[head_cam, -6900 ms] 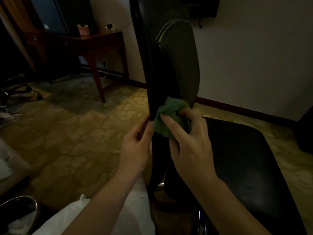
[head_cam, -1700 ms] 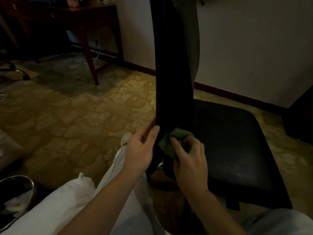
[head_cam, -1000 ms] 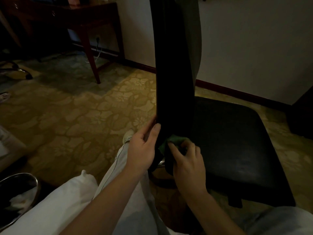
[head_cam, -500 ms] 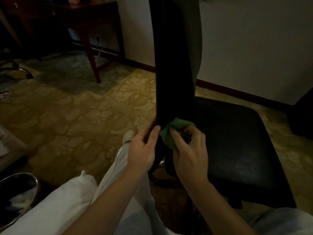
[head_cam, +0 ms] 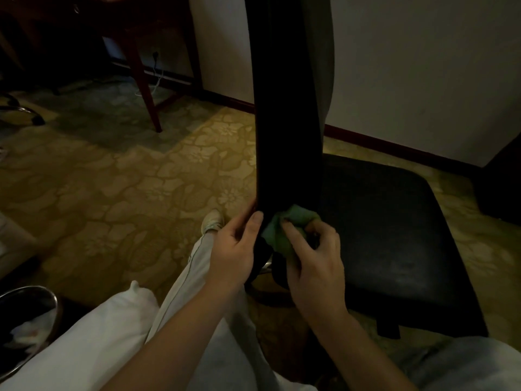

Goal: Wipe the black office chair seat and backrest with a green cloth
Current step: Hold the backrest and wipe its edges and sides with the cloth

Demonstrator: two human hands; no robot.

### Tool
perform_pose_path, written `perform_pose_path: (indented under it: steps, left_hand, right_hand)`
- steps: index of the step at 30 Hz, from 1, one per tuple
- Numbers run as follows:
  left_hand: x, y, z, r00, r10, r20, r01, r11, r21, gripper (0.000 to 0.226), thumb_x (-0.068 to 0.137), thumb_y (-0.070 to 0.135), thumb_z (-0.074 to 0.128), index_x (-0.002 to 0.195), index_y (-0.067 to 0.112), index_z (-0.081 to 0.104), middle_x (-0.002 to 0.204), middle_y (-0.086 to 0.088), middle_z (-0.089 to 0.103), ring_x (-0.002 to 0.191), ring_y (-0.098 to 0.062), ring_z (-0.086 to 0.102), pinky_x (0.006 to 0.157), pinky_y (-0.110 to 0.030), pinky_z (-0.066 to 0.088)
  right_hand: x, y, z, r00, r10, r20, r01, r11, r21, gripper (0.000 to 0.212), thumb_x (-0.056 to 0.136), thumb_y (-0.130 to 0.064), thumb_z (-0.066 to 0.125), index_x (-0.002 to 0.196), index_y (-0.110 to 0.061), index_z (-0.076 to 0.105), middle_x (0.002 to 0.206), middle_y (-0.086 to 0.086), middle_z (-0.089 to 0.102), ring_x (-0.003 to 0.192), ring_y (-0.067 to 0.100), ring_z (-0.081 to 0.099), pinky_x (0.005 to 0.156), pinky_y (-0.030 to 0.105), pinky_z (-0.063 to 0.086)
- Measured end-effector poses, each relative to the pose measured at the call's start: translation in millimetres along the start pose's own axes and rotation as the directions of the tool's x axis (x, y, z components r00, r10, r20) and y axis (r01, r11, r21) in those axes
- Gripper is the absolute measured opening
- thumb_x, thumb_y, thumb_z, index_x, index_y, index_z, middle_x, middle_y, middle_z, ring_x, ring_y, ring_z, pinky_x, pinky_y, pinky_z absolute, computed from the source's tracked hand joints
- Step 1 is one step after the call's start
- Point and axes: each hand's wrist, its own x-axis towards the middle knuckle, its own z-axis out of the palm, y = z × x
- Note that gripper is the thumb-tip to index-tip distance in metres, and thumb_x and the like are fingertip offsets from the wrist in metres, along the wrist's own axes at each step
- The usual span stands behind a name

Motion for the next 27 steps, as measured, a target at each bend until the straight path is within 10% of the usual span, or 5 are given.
perform_pose_path:
  steps: [7, 17, 27]
  left_hand:
    - [-1, -8, -4, 0.999, -0.039, 0.024, 0.038, 0.999, 0.007, 0.048, 0.089, 0.044, 0.055, 0.133, 0.027, 0.062, 0.117, 0.01, 0.071, 0.109, -0.003, 0.066, 0.086, -0.019, 0.055]
    - [1, -8, -5, 0.997, -0.077, 0.022, 0.076, 0.996, 0.048, 0.027, 0.097, 0.033, 0.054, 0.122, 0.042, 0.058, 0.107, 0.03, 0.067, 0.108, 0.013, 0.06, 0.084, -0.008, 0.049]
    - [2, -24, -8, 0.993, -0.114, 0.012, 0.112, 0.989, 0.095, 0.032, 0.084, 0.05, 0.056, 0.116, 0.049, 0.06, 0.106, 0.03, 0.069, 0.107, 0.01, 0.062, 0.084, -0.009, 0.049]
  right_hand:
    - [26, -13, -2, 0.994, -0.038, -0.107, 0.038, 0.999, -0.005, 0.049, 0.086, -0.014, 0.063, 0.133, -0.021, 0.056, 0.126, 0.012, 0.038, 0.112, 0.029, 0.048, 0.084, 0.033, 0.051]
    - [-41, 14, 49, 0.939, 0.152, 0.308, -0.137, 0.988, -0.069, 0.059, 0.081, -0.03, 0.049, 0.14, -0.03, 0.046, 0.134, 0.01, 0.041, 0.11, 0.024, 0.05, 0.076, 0.03, 0.056]
    - [-1, 2, -4, 0.987, 0.157, -0.032, -0.142, 0.952, 0.272, 0.06, 0.086, -0.012, 0.064, 0.141, -0.029, 0.048, 0.134, 0.0, 0.033, 0.12, 0.015, 0.047, 0.095, 0.03, 0.051]
